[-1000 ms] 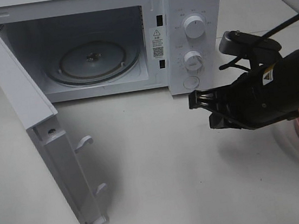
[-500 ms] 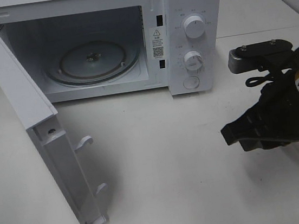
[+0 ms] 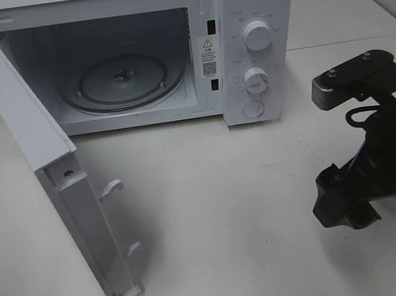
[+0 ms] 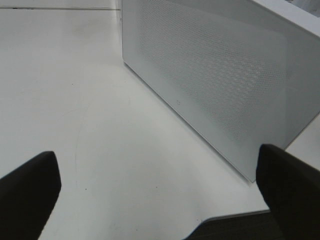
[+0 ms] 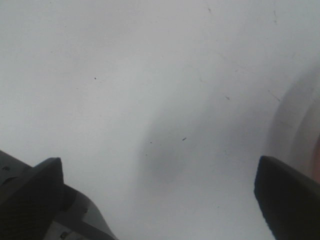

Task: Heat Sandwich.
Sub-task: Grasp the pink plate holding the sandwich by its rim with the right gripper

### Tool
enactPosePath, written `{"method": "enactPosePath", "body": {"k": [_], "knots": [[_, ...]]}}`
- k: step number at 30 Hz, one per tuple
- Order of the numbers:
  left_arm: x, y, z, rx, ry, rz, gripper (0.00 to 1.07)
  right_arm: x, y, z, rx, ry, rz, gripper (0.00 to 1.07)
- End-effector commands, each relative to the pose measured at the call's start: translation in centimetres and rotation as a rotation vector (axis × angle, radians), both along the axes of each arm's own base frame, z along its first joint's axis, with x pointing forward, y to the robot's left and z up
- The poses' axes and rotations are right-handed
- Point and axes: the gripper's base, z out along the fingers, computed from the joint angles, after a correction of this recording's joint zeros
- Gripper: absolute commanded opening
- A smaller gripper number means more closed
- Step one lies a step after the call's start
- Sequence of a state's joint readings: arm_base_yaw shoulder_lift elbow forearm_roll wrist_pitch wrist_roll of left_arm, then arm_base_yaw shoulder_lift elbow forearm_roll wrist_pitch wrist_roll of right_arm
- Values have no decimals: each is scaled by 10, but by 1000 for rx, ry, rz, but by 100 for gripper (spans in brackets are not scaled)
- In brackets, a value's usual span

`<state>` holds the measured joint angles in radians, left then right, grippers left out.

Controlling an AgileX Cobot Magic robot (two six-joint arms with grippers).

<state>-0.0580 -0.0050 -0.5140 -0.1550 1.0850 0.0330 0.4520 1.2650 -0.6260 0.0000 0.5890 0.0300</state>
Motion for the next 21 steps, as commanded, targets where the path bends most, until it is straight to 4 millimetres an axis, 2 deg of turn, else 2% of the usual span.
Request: {"method": "enactPosePath", "body": {"k": [1, 12, 13, 21], "knots": [[-3, 0, 1, -3, -36, -6, 100, 3, -12, 1, -15, 3, -41, 98], [-3, 0, 1, -3, -36, -6, 100, 12, -49, 0, -55, 19, -195, 96], [-3, 0, 1, -3, -36, -6, 100, 14, -56, -2, -58, 26, -228, 96], [-3, 0, 1, -3, -36, -6, 100, 24, -70, -17, -68, 73, -303, 94]]}}
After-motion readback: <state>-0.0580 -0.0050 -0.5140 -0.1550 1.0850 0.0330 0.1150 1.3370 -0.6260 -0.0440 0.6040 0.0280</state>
